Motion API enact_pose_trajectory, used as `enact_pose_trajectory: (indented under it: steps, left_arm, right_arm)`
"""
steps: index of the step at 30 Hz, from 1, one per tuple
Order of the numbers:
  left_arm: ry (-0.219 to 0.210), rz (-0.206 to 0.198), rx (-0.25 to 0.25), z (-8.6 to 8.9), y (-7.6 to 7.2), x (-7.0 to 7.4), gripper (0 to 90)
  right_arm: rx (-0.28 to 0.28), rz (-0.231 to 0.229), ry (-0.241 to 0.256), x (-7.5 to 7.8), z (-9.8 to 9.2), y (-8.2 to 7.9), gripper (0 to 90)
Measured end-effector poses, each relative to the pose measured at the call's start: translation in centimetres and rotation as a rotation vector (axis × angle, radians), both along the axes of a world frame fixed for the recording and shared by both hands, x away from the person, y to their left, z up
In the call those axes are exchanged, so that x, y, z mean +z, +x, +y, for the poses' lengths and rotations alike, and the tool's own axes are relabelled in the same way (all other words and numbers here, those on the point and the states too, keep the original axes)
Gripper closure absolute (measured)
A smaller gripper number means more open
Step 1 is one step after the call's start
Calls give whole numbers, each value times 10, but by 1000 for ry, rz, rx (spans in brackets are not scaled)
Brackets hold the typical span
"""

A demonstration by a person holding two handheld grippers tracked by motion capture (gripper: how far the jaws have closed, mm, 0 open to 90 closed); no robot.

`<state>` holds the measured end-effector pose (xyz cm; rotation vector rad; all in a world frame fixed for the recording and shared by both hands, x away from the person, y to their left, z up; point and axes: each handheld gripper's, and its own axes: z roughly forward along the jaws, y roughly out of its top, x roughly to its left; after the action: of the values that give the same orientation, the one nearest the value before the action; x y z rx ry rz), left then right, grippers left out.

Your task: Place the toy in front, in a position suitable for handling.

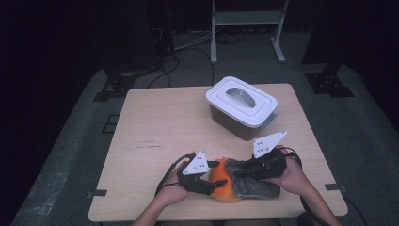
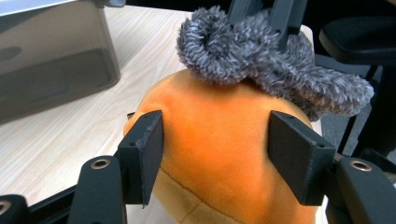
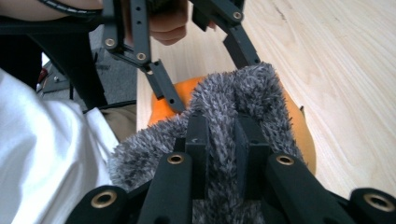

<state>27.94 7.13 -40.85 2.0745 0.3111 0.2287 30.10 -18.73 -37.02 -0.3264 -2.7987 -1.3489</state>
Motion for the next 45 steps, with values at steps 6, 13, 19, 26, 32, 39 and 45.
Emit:
enact_pose_trajectory:
  steps: [6, 13, 19, 26, 32, 39, 45]
  left_arm:
    - [-16, 30, -80, 7, 3, 4, 280]
    - [0, 15, -49, 2, 2, 0, 387]
    - [-33, 35, 37, -1, 6, 0, 380]
    - [-11, 33, 27, 3, 8, -6, 386]
    - [-8, 61, 19, 15, 14, -10, 377]
    - [26, 107, 9, 25, 20, -6, 256]
    - [20, 114, -4, 24, 19, -6, 264]
  right_arm:
    - [-57, 12, 23, -10, -6, 13, 772]
    - [-100, -42, 36, -4, -8, 11, 772]
    - [-51, -81, 31, 3, 6, 1, 772]
    - [-32, -74, -26, -1, 8, 2, 775]
    - [-127, -53, -4, -8, -9, 12, 768]
    - [-112, -21, -9, -24, -1, 17, 770]
    - [-27, -33, -5, -24, 21, 6, 770]
